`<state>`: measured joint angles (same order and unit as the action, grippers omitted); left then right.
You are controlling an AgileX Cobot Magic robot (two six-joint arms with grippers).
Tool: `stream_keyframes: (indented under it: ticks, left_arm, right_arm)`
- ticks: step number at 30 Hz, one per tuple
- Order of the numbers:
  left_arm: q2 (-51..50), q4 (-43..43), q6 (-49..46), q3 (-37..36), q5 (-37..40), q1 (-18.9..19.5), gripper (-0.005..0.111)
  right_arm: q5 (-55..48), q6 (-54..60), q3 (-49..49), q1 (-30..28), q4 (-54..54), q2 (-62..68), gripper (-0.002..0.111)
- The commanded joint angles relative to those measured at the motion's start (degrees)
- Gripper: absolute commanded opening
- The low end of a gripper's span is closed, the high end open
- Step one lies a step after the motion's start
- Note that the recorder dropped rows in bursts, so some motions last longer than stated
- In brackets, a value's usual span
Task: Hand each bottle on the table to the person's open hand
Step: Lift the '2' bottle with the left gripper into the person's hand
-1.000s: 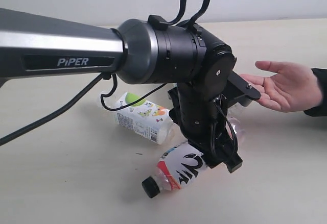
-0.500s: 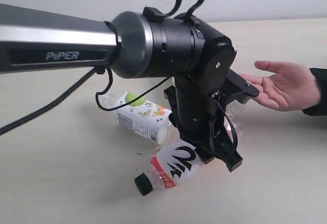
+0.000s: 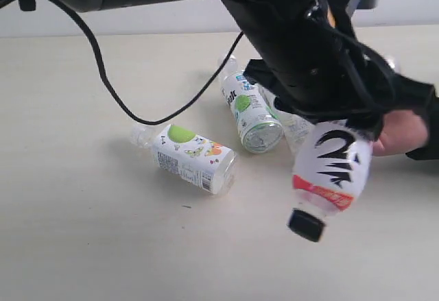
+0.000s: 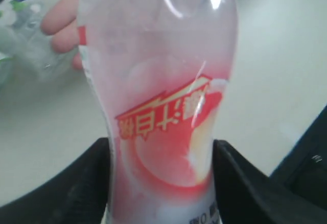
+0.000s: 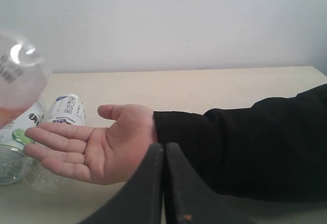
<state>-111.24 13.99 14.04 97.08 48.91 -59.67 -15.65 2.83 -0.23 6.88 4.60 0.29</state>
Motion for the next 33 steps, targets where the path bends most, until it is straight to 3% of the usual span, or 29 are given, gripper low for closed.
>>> stream_keyframes:
  ticks: [1, 5, 14, 33]
  left_arm:
    - [0.65, 9.05, 3.39, 0.60, -11.01, -0.40, 0.000]
    - [0.65, 12.39, 10.25, 0.60, -19.90, -0.29, 0.000]
    - [-1.72, 12.39, 19.62, 0.60, -30.35, -0.29, 0.000]
    - [-13.23, 13.35, 22.29, 0.60, -29.25, 3.19, 0.000]
  right_arm:
    - [0.28, 0.06, 0.23, -0.26, -0.12, -0.29, 0.000]
    - [0.28, 0.06, 0.23, -0.26, -0.12, -0.29, 0.000]
    - [0.28, 0.06, 0.23, -0.26, -0.12, -0.29, 0.000]
    - [0.28, 0.06, 0.23, -0.26, -0.12, -0.29, 0.000]
